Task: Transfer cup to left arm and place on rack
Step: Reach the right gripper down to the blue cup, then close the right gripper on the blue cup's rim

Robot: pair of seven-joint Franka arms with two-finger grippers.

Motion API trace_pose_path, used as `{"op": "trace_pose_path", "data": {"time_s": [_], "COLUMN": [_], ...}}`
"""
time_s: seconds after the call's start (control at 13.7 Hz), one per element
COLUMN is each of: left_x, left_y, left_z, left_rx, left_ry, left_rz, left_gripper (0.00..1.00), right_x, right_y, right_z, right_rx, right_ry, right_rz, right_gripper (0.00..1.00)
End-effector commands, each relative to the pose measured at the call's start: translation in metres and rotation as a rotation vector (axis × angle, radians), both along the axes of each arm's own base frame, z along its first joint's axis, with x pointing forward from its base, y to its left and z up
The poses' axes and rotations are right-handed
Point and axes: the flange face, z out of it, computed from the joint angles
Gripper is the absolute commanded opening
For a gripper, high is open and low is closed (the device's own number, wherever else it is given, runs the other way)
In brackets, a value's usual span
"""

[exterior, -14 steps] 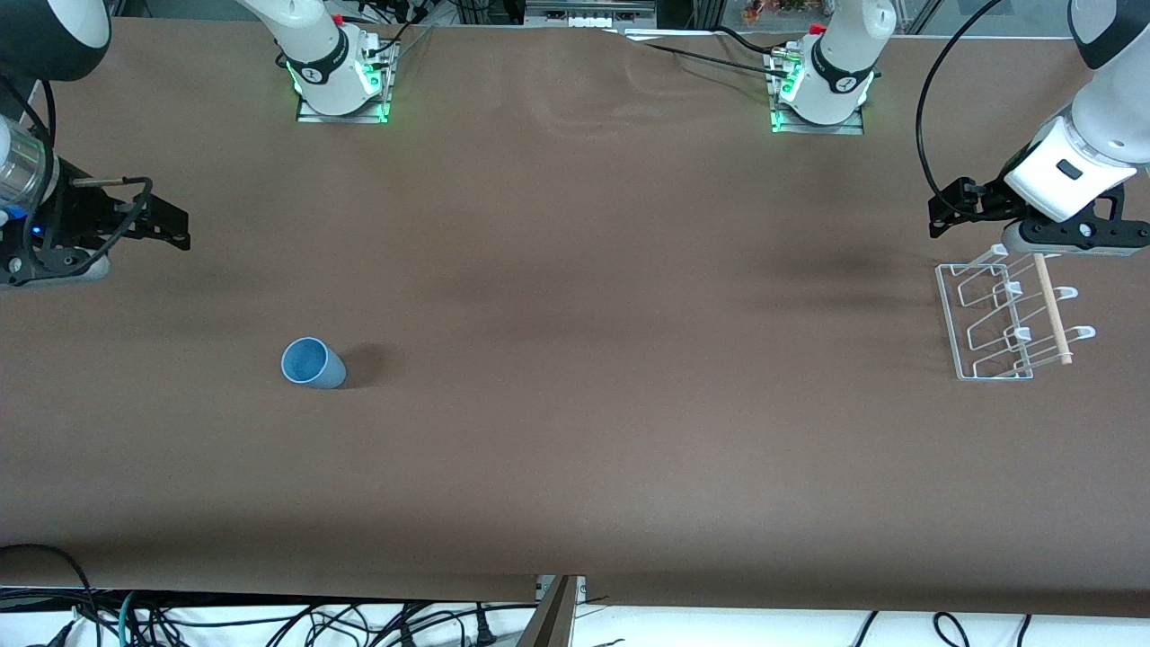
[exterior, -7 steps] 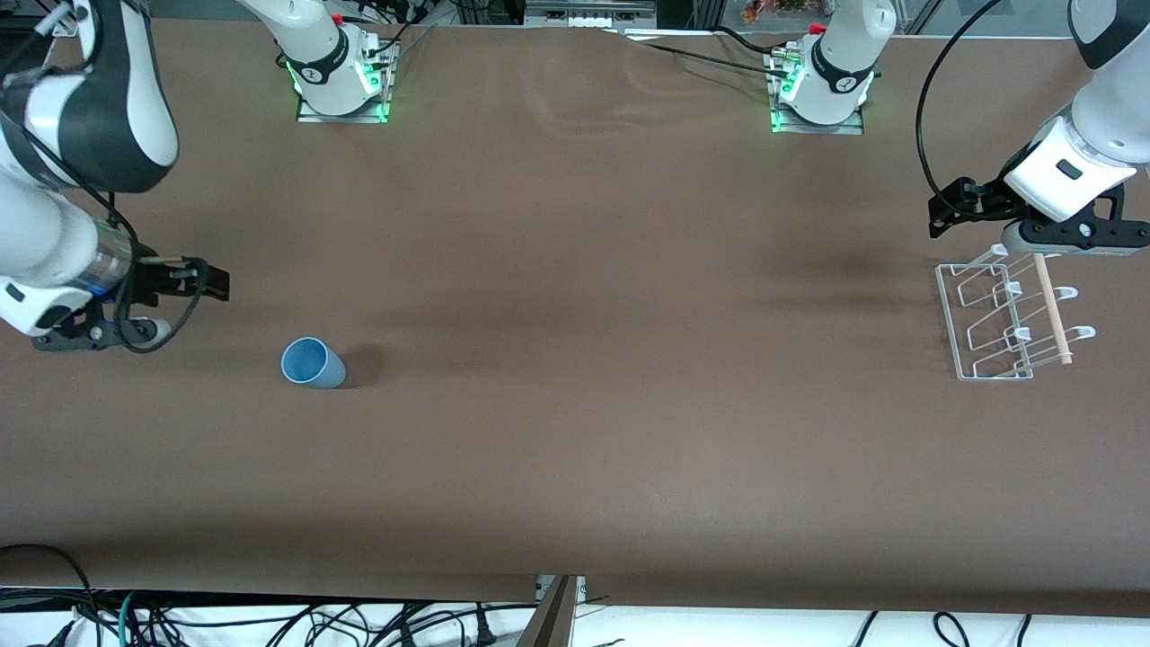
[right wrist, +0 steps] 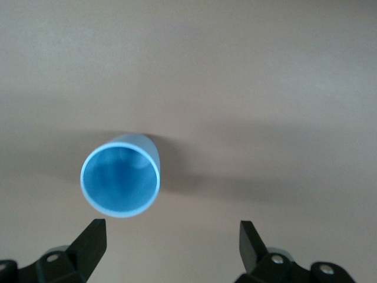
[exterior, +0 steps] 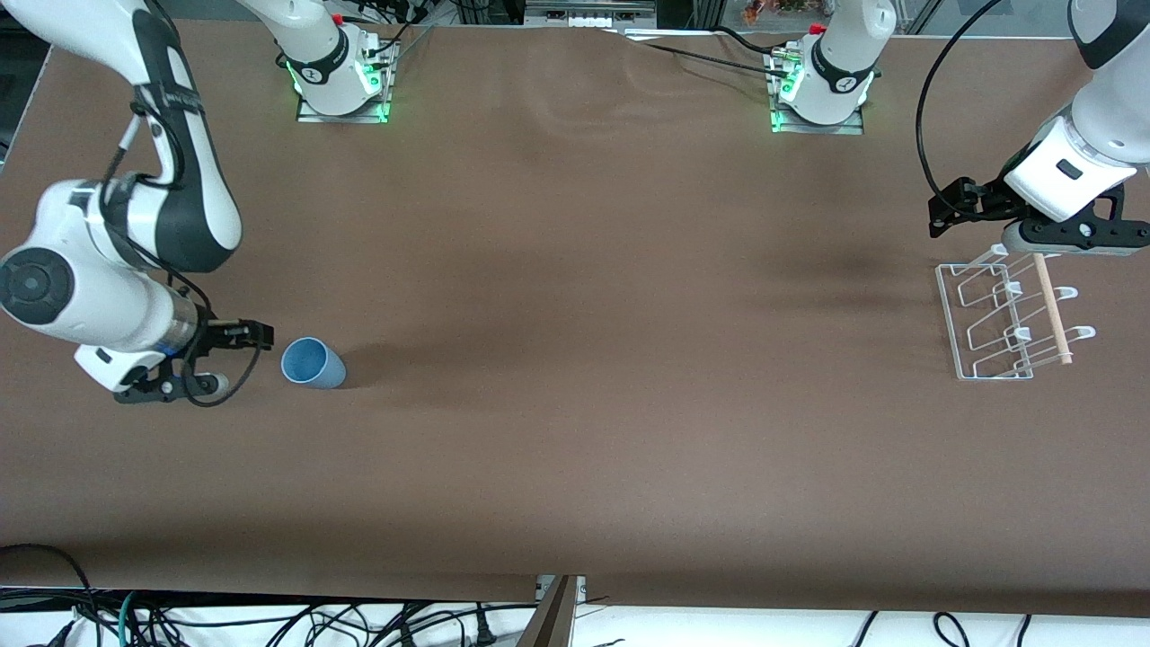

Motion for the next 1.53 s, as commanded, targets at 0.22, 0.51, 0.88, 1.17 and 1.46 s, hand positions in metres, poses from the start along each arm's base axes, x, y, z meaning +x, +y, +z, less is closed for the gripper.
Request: {"op": "trace_pose_path", "data": {"time_s": [0.22,0.51,0.88,1.17,1.46], "left_x": [0.001,0.001,0.001,0.0,0.0], "left_y": [-0.002,-0.002,-0.002,-0.002,-0.002], "left_z": [0.005,0.005,0.005,0.004,0.003], "left_rx": [-0.019,-0.019,-0.019,-0.018,-0.018], "left_ry": [0.003,0.003,0.003,0.014,0.017], "left_rz": [0.008,0.008,0.008,0.008,0.008], "left_gripper": [1.0,1.0,1.0,1.0,1.0], "right_x": [-0.003,-0.004,-0.01,-0.012,-0.011], "right_y": [0.002,0.002,0.002,0.002,0.004], "right_z": [-0.05,-0.07,-0.089,-0.094,-0.093], "right_rx": [0.078,0.074,0.07,0.069,0.071], "right_ry": [0.002,0.012,0.023,0.044,0.042], "right_rz": [-0.059,-0.059,-0.048,-0.048,-0.053], "right_gripper": [1.0,1.0,1.0,0.17,0.0]}}
